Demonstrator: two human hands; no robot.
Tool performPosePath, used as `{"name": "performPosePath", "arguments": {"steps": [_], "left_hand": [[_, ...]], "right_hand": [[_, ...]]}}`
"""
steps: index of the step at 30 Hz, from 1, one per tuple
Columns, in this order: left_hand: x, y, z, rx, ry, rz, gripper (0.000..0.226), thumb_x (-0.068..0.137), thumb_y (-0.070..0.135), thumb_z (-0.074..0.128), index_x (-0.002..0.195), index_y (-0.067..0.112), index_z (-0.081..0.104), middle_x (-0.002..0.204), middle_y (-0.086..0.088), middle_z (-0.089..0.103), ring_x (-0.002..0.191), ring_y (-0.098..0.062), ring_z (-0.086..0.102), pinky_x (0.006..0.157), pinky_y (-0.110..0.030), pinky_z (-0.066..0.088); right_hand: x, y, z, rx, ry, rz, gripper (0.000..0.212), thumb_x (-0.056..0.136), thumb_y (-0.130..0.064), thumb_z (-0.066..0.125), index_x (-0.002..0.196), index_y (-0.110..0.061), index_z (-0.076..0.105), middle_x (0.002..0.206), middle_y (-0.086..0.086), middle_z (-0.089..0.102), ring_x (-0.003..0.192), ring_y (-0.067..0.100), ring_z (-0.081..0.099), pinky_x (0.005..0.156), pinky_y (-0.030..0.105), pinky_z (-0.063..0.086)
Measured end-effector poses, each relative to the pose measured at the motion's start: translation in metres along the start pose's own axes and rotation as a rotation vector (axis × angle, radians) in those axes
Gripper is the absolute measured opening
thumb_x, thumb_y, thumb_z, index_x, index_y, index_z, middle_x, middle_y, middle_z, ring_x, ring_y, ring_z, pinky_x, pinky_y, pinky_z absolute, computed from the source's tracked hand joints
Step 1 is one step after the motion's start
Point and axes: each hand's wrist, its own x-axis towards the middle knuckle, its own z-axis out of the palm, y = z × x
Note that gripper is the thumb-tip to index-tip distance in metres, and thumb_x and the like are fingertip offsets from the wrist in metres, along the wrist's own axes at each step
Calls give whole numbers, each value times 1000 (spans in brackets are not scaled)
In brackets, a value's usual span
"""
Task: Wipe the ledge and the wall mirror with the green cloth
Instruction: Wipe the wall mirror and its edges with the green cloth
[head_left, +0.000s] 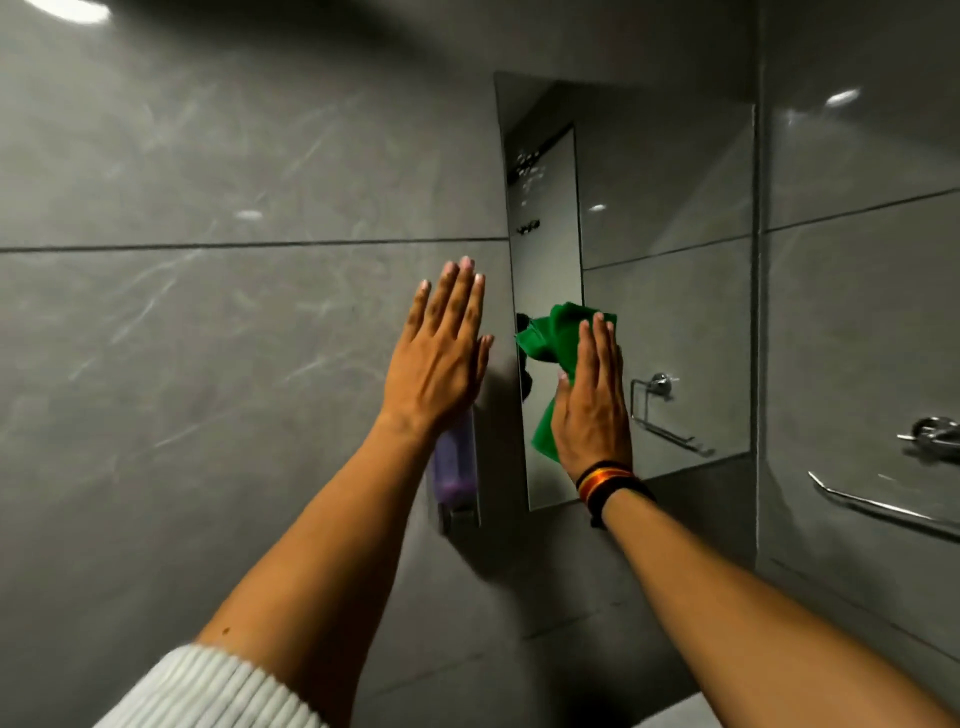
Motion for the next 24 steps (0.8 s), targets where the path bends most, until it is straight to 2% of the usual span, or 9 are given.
{"name": "performPosePath", "arguments": {"steps": [7,10,13,17,24], "left_hand": [[75,-18,36,102,60,76,65,108,38,26,163,4,18,172,-16,12,160,-29,7,131,-44,4],[86,-31,55,131,70,76,64,107,34,32,163,4,19,171,-16,14,159,-29,10,129,-41,-1],[85,-39,65,181,101,103,65,107,31,33,163,3,18,172,-16,14,159,-30,10,130,-43,0],[86,-39,68,188,131,114,66,105,29,35,163,2,17,172,-18,14,160,-31,9,130,-47,9],[86,-40,74,166,144,122,66,104,29,30,163,2,18,172,-17,13,160,-30,7,130,-48,9]], "right_hand": [[-12,32,84,79,-57,111,62,103,-36,27,157,-13,7,166,3,0,154,23,4,121,50,24],[-28,38,118,-17,-50,106,67,102,-44,25,158,-11,5,167,7,0,155,23,-4,123,49,13],[-12,34,123,-40,-9,83,68,103,-48,22,158,-12,7,167,9,4,155,23,-4,124,47,4],[61,16,114,-54,60,-8,62,104,-45,15,158,-15,9,167,6,5,155,22,-1,125,47,6],[232,-41,89,-59,184,-121,59,104,-39,26,158,-17,17,166,8,15,154,24,11,124,48,10]]}}
